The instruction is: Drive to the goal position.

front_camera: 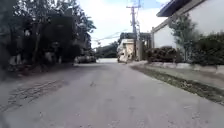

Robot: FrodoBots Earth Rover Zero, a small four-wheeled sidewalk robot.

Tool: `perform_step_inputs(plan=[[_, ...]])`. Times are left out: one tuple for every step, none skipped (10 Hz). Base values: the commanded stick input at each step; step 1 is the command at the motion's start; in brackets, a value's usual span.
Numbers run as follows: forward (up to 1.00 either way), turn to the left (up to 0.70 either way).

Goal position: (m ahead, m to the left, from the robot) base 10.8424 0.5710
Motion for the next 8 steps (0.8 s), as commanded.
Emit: perform_step_inputs(plan=[[0.7,-0.35],[0.7,-0.35],[0.7,-0.35],[0.7,-0.35],[0.7,-0.35],[0.7,-0.35],[0.7,-0.18],[0.7,0.0]])
